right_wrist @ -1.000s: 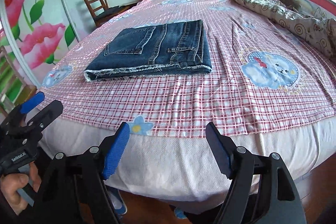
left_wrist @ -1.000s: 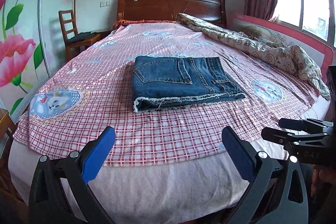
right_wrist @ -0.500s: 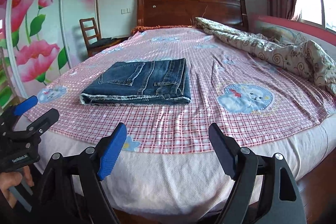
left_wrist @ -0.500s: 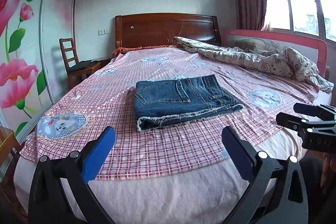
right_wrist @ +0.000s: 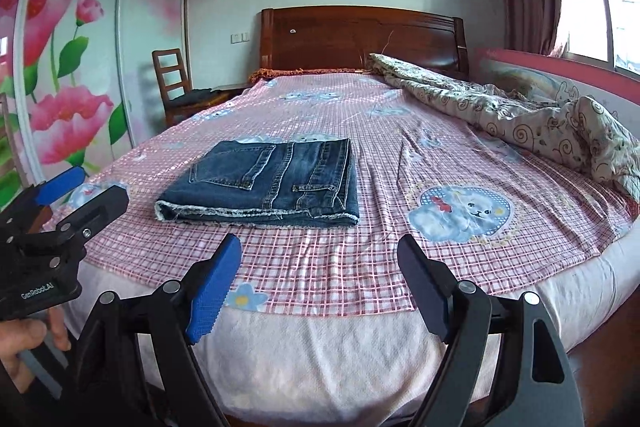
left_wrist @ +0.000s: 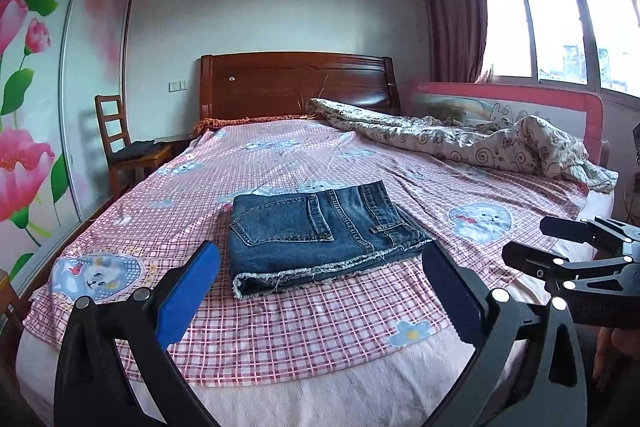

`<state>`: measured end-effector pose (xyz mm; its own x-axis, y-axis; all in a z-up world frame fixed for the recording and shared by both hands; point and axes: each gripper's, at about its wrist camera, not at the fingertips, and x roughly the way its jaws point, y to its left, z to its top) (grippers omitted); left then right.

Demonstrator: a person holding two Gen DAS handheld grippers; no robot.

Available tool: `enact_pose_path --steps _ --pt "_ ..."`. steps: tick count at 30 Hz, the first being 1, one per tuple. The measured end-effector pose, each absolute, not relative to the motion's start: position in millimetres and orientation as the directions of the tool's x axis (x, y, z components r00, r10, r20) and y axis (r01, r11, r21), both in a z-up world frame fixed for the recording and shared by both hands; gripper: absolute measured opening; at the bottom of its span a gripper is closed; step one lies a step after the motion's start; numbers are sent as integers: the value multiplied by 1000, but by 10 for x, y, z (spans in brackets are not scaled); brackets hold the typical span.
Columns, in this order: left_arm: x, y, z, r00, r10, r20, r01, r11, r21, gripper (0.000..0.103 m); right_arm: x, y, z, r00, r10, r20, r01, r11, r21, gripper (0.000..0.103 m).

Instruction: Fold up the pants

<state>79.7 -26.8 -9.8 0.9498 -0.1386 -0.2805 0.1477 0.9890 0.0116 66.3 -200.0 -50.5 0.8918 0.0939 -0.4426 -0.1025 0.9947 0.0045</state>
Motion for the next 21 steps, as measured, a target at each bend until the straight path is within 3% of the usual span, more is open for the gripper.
enact_pose_path --steps 4,6,10,21 --pt "792 -259 -58 958 -120 -261 133 990 35 101 647 -2023 -464 894 92 -439 -95 995 15 79" --pt "781 -249 -40 957 -117 -267 131 991 37 101 606 -2031 -410 900 91 -425 -90 996 23 87" --pt "713 -268 -16 960 -125 -251 140 989 42 101 536 -2043 -292 916 95 -391 -90 995 29 87" --pt "734 -291 -52 951 -139 -276 148 989 12 101 551 -2083 -332 904 103 -416 -91 995 48 87"
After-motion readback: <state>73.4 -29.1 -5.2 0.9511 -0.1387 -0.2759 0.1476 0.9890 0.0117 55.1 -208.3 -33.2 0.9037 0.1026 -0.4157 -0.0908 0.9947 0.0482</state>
